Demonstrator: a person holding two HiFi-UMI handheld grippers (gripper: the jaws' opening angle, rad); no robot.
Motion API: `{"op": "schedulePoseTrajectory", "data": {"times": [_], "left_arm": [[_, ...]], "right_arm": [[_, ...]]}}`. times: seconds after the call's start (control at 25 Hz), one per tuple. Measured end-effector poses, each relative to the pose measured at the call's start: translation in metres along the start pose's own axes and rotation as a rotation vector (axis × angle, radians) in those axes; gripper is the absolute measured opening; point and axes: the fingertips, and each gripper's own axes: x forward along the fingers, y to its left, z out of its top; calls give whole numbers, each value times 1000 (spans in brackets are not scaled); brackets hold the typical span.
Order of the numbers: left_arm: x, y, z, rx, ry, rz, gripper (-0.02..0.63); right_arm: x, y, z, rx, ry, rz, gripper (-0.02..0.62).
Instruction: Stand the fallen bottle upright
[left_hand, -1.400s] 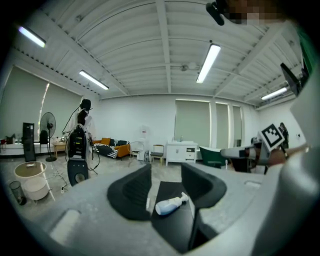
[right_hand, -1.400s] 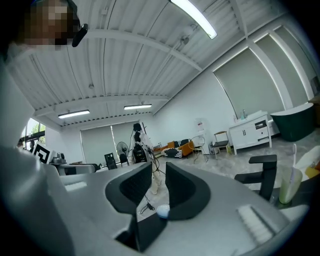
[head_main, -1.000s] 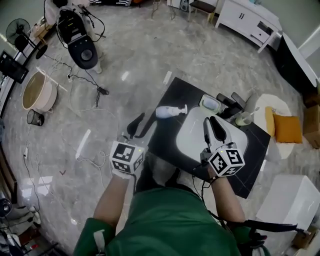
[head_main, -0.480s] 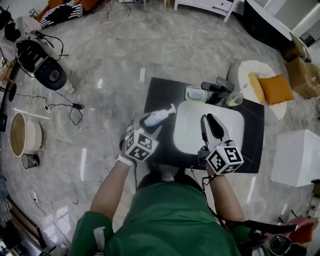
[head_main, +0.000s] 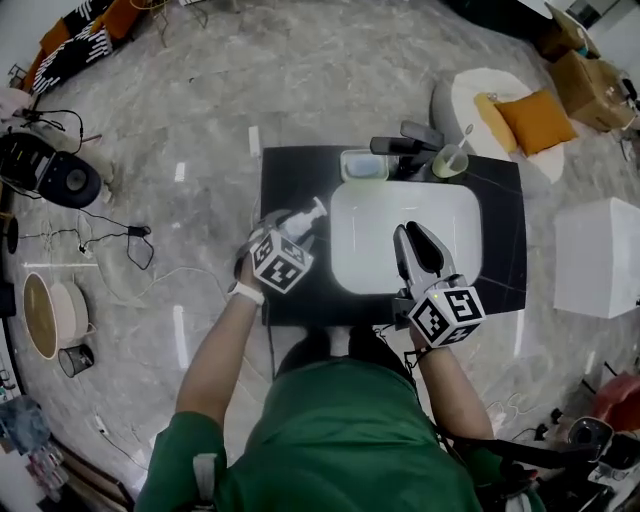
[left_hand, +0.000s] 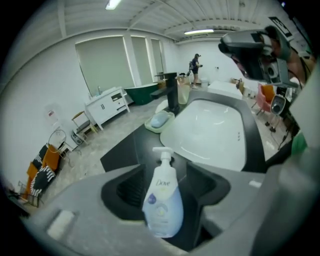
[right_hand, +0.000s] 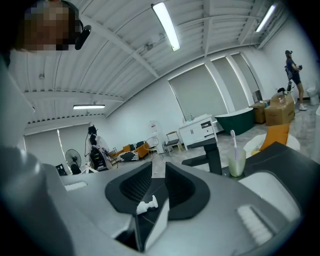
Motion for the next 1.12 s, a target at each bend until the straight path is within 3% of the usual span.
{"op": "schedulePoseTrajectory", "data": {"times": [0.24, 0.6, 0.88, 1.12], "left_arm": [[35, 0, 14, 14, 48, -35, 255], [80, 2, 10, 108, 190, -43, 221], [100, 1, 8, 174, 288, -17, 132], [96, 1, 12, 139, 255, -2, 101]], "right_arm": [[-4, -32, -11, 45, 23, -32, 74], [-7, -60, -19, 72, 45, -43, 74], [-11, -79, -21, 86, 45, -65, 74], [-14, -80, -20, 84, 47, -61, 74]]}}
